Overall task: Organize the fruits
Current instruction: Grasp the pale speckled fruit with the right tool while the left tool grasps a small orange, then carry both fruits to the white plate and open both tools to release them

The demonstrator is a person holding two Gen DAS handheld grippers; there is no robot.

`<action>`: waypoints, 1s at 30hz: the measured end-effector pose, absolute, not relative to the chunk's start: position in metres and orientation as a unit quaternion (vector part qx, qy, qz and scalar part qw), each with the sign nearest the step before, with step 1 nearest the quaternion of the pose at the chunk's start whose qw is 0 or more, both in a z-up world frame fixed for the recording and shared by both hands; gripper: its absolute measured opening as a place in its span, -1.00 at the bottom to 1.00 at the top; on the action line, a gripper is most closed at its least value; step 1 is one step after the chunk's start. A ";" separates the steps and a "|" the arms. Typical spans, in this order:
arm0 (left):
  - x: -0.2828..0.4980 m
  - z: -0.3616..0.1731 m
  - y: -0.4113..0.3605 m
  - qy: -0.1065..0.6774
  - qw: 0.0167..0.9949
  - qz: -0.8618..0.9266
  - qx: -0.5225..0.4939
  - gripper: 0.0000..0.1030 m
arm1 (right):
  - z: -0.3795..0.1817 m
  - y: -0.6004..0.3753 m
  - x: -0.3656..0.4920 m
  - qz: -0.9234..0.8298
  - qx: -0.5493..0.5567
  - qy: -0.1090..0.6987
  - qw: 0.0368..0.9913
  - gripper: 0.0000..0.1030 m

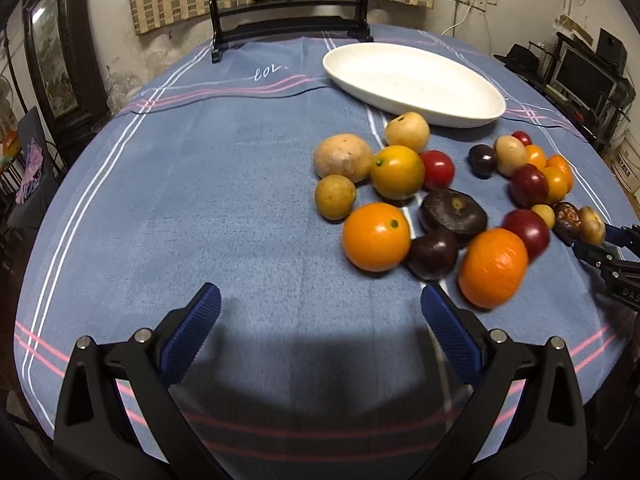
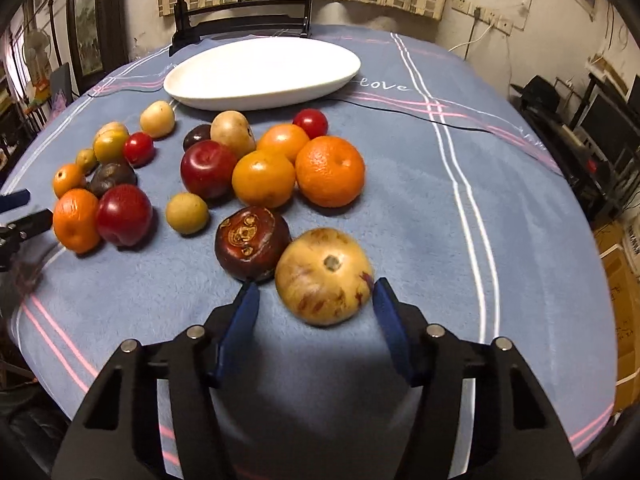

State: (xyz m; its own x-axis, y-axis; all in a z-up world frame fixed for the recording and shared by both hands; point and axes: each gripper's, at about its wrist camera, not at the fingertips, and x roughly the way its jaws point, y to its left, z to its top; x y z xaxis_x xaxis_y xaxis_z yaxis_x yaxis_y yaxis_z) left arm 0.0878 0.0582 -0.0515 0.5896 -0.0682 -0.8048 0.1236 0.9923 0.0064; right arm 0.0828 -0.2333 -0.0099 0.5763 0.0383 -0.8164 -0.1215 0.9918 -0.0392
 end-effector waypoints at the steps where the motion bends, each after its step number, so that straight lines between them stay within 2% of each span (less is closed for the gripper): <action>1: 0.091 -0.053 0.059 0.453 0.890 -0.052 0.028 0.96 | -0.009 -0.233 0.085 0.046 -0.047 0.458 0.886 0.18; 4: 0.099 -0.057 0.058 0.458 0.887 -0.046 0.026 0.96 | -0.009 -0.235 0.089 0.053 -0.037 0.461 0.885 0.12; 6: 0.105 -0.059 0.057 0.463 0.885 -0.042 0.025 0.96 | -0.010 -0.238 0.090 0.050 -0.031 0.460 0.886 -0.04; 8: 0.110 -0.060 0.056 0.464 0.885 -0.038 0.022 0.96 | -0.009 -0.243 0.091 0.049 -0.021 0.460 0.886 -0.11; 14: 0.114 -0.060 0.056 0.463 0.885 -0.035 0.019 0.94 | -0.009 -0.248 0.089 0.055 -0.004 0.461 0.886 -0.12; 22: 0.121 -0.059 0.053 0.473 0.880 -0.047 0.007 0.72 | -0.008 -0.257 0.083 0.049 0.008 0.461 0.886 -0.12; 28: 0.129 -0.060 0.049 0.477 0.877 -0.050 -0.012 0.68 | -0.005 -0.259 0.077 0.048 0.016 0.454 0.889 -0.12; 29: 0.130 -0.060 0.049 0.476 0.878 -0.048 -0.015 0.65 | -0.005 -0.259 0.077 0.049 0.016 0.454 0.890 -0.12; 30: 0.129 -0.059 0.048 0.472 0.880 -0.051 -0.017 0.53 | -0.005 -0.259 0.076 0.049 0.017 0.454 0.890 -0.12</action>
State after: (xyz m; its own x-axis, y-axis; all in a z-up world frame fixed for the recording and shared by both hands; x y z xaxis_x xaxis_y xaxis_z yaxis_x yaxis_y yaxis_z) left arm 0.1290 0.0480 -0.0589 0.5501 -0.1051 -0.8284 0.0731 0.9943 -0.0776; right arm 0.0758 -0.2591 -0.0047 0.5839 0.1017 -0.8054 -0.0711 0.9947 0.0741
